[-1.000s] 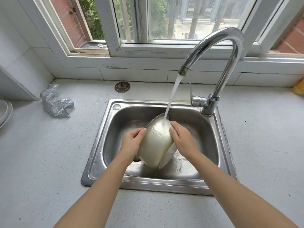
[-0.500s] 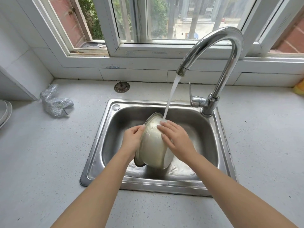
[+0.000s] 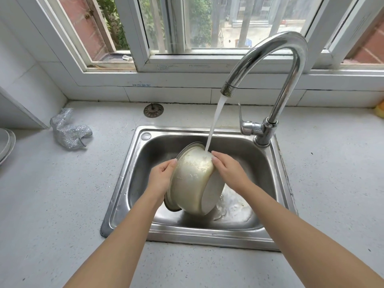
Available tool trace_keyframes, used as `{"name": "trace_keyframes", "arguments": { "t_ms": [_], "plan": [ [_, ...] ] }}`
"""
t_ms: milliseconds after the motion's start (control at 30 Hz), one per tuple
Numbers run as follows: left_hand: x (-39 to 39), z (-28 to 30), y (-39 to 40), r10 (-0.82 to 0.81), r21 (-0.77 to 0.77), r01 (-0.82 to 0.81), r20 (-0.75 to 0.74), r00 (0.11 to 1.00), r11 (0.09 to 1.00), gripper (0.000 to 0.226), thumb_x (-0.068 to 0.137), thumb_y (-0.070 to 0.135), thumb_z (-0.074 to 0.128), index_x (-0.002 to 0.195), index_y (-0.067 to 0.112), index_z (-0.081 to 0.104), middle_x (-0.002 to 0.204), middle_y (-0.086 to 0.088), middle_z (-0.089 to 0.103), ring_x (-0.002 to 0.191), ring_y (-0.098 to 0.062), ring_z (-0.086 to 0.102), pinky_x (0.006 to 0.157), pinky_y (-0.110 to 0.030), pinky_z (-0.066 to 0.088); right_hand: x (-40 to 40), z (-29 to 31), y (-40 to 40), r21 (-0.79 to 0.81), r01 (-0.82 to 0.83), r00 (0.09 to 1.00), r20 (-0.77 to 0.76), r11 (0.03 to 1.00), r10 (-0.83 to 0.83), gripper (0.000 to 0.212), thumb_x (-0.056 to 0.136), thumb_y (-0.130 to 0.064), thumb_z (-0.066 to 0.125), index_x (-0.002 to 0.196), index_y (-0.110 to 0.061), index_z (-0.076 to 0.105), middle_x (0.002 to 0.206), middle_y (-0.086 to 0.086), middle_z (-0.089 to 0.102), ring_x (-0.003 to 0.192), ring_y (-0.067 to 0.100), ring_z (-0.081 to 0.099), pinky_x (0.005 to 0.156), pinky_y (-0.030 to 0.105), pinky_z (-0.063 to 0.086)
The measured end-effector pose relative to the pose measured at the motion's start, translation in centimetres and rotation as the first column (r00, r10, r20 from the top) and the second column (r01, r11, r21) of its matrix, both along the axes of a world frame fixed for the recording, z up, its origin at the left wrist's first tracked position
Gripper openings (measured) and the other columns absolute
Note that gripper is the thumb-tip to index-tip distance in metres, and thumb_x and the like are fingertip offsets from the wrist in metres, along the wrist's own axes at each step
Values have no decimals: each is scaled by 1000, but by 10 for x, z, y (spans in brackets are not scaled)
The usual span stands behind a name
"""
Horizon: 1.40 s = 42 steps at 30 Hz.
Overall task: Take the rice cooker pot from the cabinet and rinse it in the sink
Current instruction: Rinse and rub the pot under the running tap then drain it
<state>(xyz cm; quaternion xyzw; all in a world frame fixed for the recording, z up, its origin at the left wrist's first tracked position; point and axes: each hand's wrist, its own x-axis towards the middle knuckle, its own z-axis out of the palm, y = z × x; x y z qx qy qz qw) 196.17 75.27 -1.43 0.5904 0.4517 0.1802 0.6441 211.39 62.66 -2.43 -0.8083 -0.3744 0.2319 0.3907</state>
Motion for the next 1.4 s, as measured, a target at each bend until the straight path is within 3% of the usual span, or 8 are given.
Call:
{"name": "trace_keyframes", "arguments": {
  "t_ms": [167, 300, 533, 767, 1067, 1200, 1267, 1400],
  "plan": [
    [-2, -2, 2, 13, -12, -13, 6, 1000, 1000, 19, 92, 29, 54, 96, 22, 72, 91, 7, 73, 85, -7, 66, 62, -17, 51, -8, -1, 7, 96, -145, 975, 182, 985, 126, 27, 95, -17, 49, 116, -13, 66, 122, 3, 64, 119, 17, 52, 103, 35, 39],
    [-8, -3, 4, 3, -3, -3, 15, 1000, 1000, 24, 94, 29, 52, 82, 28, 72, 77, 14, 74, 71, 3, 66, 55, -10, 48, -3, -7, 3, 132, -29, 996, -80, 991, 40, 29, 97, -22, 43, 119, -17, 61, 119, -9, 62, 115, 9, 52, 92, 14, 37],
    [-10, -5, 9, 58, -38, -56, 34, 998, 998, 33, 96, 30, 48, 86, 5, 67, 87, -15, 62, 80, -22, 56, 76, -35, 48, 8, -26, -8, -41, 153, 884, -442, 987, -155, 39, 98, -44, 34, 131, -32, 51, 136, -14, 51, 126, 6, 43, 103, 26, 31],
    [-2, -1, 24, 215, -167, -211, 7, 977, 963, 34, 94, 28, 52, 74, 9, 69, 67, -6, 66, 60, -17, 62, 50, -23, 54, 6, -21, -9, -50, 211, 801, -563, 976, -203, 32, 98, -45, 31, 111, -35, 58, 109, -12, 60, 97, 5, 57, 75, 30, 53],
    [1, -7, 28, 407, -363, -390, -32, 913, 846, 27, 94, 23, 53, 76, 7, 64, 73, -8, 64, 66, -20, 62, 62, -32, 52, -7, -33, -13, -206, 264, 654, -680, 942, -331, 33, 96, -39, 32, 110, -26, 59, 106, 1, 61, 85, 20, 59, 65, 35, 59],
    [5, -5, 27, 465, -410, -426, -6, 885, 806, 26, 94, 21, 53, 75, 7, 62, 65, -6, 66, 54, -16, 65, 53, -28, 52, -9, -38, -17, -240, 248, 555, -759, 938, -341, 38, 98, -41, 30, 112, -20, 59, 100, 9, 64, 83, 27, 65, 70, 39, 60],
    [6, -4, 24, 471, -437, -422, 4, 882, 794, 26, 94, 20, 53, 74, 6, 62, 59, -5, 66, 46, -15, 65, 45, -25, 51, -9, -38, -17, -246, 245, 553, -760, 938, -343, 39, 98, -41, 30, 113, -19, 59, 103, 13, 63, 85, 30, 65, 71, 38, 60],
    [6, -4, 19, 428, -457, -367, 33, 903, 810, 24, 94, 19, 52, 78, 6, 64, 76, -7, 65, 65, -18, 63, 57, -31, 51, -7, -36, -16, -244, 281, 572, -734, 928, -366, 38, 98, -38, 30, 114, -18, 58, 104, 11, 63, 85, 28, 63, 71, 35, 58]
  ]
}}
